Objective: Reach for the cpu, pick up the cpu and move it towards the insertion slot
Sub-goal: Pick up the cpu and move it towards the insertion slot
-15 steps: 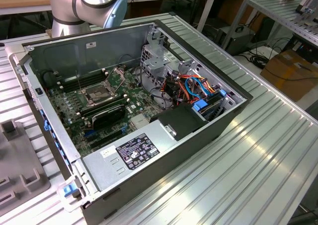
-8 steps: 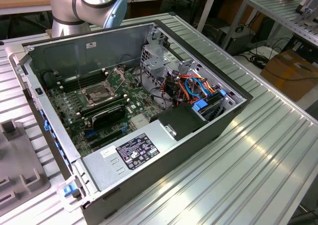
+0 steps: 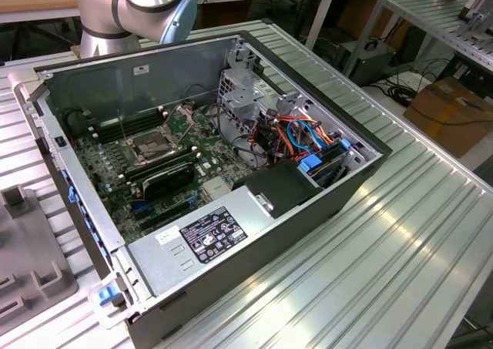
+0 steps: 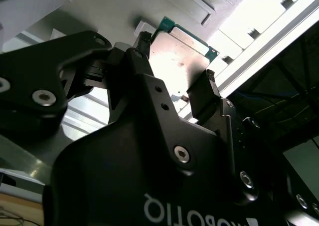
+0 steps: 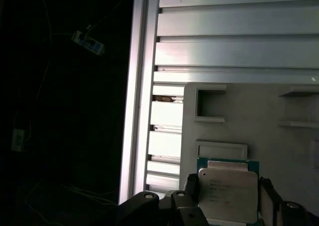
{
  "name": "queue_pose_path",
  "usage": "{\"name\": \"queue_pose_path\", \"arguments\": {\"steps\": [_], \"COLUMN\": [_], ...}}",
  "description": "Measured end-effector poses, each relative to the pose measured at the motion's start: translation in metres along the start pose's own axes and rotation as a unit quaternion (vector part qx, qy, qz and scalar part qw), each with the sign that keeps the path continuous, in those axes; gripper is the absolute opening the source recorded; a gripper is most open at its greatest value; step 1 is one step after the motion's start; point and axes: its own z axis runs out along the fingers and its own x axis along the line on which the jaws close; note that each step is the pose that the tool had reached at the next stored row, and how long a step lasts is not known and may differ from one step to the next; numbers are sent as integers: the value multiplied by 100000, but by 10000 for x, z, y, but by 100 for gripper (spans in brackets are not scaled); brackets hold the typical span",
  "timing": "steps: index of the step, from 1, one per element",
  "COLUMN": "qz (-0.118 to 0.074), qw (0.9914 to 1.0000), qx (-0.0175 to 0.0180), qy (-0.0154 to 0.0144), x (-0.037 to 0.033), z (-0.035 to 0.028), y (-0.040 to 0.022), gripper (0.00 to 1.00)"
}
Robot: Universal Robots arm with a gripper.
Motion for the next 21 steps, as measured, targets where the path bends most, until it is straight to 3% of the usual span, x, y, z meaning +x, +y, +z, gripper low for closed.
{"name": "queue_pose_path", "arguments": {"steps": [13,21], "qz": [0,-1], "qw": [100000,100000], "qx": [-16,-104], "qy": [-5,1], "x": [0,1], "z": [-76,-86], "y": [1,-1], "gripper": [55,55]}}
